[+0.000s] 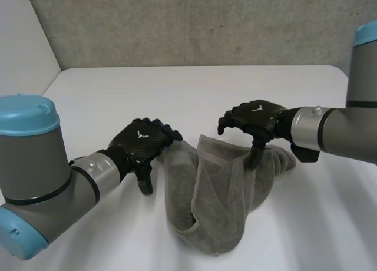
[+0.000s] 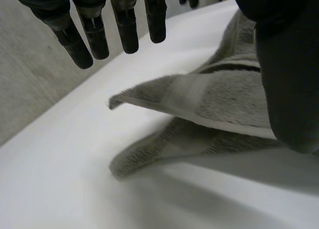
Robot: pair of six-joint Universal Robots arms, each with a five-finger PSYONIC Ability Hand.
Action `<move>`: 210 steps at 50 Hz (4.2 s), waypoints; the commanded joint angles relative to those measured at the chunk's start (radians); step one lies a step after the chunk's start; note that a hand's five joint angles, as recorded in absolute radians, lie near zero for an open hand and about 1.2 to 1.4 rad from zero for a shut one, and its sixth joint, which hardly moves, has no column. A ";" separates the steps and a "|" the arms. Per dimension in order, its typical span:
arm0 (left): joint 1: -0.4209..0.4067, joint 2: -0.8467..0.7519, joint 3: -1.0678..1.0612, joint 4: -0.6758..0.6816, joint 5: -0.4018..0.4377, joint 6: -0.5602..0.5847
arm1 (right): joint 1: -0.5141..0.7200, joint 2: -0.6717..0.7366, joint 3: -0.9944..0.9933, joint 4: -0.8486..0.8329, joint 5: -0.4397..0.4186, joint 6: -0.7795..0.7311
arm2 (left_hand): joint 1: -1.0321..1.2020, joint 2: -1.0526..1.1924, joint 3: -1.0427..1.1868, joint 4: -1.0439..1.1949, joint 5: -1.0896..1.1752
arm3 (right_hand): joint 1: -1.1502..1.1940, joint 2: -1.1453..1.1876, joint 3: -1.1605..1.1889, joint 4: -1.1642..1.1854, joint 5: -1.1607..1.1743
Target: Fold the towel.
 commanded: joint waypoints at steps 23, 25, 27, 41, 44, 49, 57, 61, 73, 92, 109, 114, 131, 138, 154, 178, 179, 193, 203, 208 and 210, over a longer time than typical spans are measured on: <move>0.003 -0.253 0.126 0.153 -0.010 0.093 | 0.104 0.187 -0.091 -0.228 0.067 0.084 | -0.030 -0.025 -0.018 -0.033 -0.169 | -0.012 -0.024 -0.009 -0.002 0.020; 0.003 -0.271 0.138 0.151 -0.012 0.096 | 0.107 0.215 -0.125 -0.228 0.078 0.106 | -0.024 -0.019 -0.012 -0.028 -0.163 | -0.012 -0.024 -0.009 -0.002 0.020; 0.002 -0.276 0.142 0.151 -0.012 0.096 | 0.110 0.232 -0.143 -0.228 0.084 0.115 | -0.021 -0.016 -0.009 -0.025 -0.160 | -0.012 -0.024 -0.009 -0.002 0.020; 0.002 -0.317 0.162 0.154 -0.026 0.096 | 0.154 0.307 -0.228 -0.203 0.097 0.122 | 0.134 0.139 0.146 0.131 -0.005 | -0.006 -0.018 -0.004 0.004 0.026; 0.000 -0.317 0.165 0.154 -0.029 0.095 | 0.165 0.333 -0.243 -0.192 0.097 0.122 | 0.178 0.183 0.191 0.175 0.039 | -0.006 -0.018 -0.004 0.004 0.026; 0.000 -0.317 0.169 0.154 -0.030 0.088 | 0.176 0.367 -0.266 -0.188 0.098 0.122 | 0.269 0.274 0.281 0.266 0.130 | -0.003 -0.015 -0.001 0.007 0.029; -0.001 -0.324 0.167 0.171 -0.036 0.087 | 0.182 0.394 -0.285 -0.188 0.112 0.119 | 0.331 0.336 0.343 0.328 0.192 | 0.105 0.093 0.108 0.115 0.137; -0.003 -0.339 0.169 0.177 -0.036 0.090 | 0.182 0.399 -0.286 -0.188 0.112 0.116 | 0.340 0.345 0.352 0.337 0.201 | 0.205 0.193 0.208 0.215 0.237; -0.020 -0.417 0.260 0.188 -0.085 0.091 | 0.185 0.388 -0.321 -0.212 0.170 0.109 | 1.082 1.087 1.094 1.078 0.942 | 0.994 0.982 0.997 1.004 1.026; 0.060 -0.137 0.495 0.461 -0.502 -0.069 | 0.145 -0.022 -0.110 -1.124 0.584 0.112 | 1.083 1.087 1.095 1.079 0.943 | 0.994 0.982 0.997 1.004 1.026; 0.111 -0.034 0.151 0.354 -0.431 -0.137 | 0.125 -0.072 0.073 -0.805 0.463 0.081 | 1.083 1.087 1.095 1.079 0.943 | 0.994 0.982 0.997 1.004 1.026; 0.122 0.000 -0.001 0.293 -0.345 -0.133 | 0.107 -0.063 0.163 -0.590 0.440 0.023 | 1.083 1.087 1.095 1.079 0.943 | 0.994 0.982 0.997 1.004 1.026; 0.221 0.029 -0.262 0.286 -0.239 0.130 | 0.004 -0.047 0.465 -0.579 0.394 -0.103 | 1.083 1.087 1.095 1.079 0.943 | 0.994 0.982 0.997 1.004 1.026; 0.240 0.029 -0.247 0.297 -0.239 0.128 | -0.002 -0.047 0.534 -0.669 0.371 -0.094 | 1.083 1.087 1.095 1.079 0.943 | 0.581 0.569 0.583 0.591 0.613; 0.263 0.011 -0.227 0.311 -0.240 0.127 | -0.076 -0.099 0.590 -0.763 0.236 -0.146 | 1.083 1.087 1.095 1.079 0.943 | 0.202 0.191 0.205 0.212 0.234; 0.261 0.009 -0.224 0.311 -0.240 0.125 | -0.154 -0.182 0.675 -0.818 0.077 -0.310 | 1.083 1.087 1.095 1.079 0.943 | 0.472 0.460 0.474 0.481 0.503; 0.263 0.009 -0.224 0.311 -0.240 0.124 | -0.163 -0.196 0.686 -0.829 0.057 -0.327 | 1.083 1.087 1.095 1.079 0.943 | 0.426 0.414 0.428 0.436 0.458; 0.260 0.008 -0.223 0.312 -0.240 0.121 | -0.181 -0.241 0.723 -0.904 0.032 -0.376 | 1.083 1.087 1.095 1.079 0.943 | 0.826 0.815 0.829 0.836 0.858; 0.260 0.000 -0.220 0.314 -0.240 0.121 | -0.180 -0.244 0.725 -0.904 0.038 -0.379 | 1.083 1.087 1.095 1.079 0.943 | 0.108 0.097 0.111 0.118 0.140; 0.260 -0.001 -0.220 0.312 -0.240 0.121 | -0.178 -0.234 0.717 -0.895 0.040 -0.382 | 1.083 1.087 1.095 1.079 0.943 | 0.108 0.097 0.111 0.118 0.140; 0.261 -0.001 -0.220 0.314 -0.240 0.119 | -0.181 -0.233 0.714 -0.884 0.040 -0.381 | 1.083 1.087 1.095 1.079 0.943 | 0.108 0.097 0.111 0.118 0.140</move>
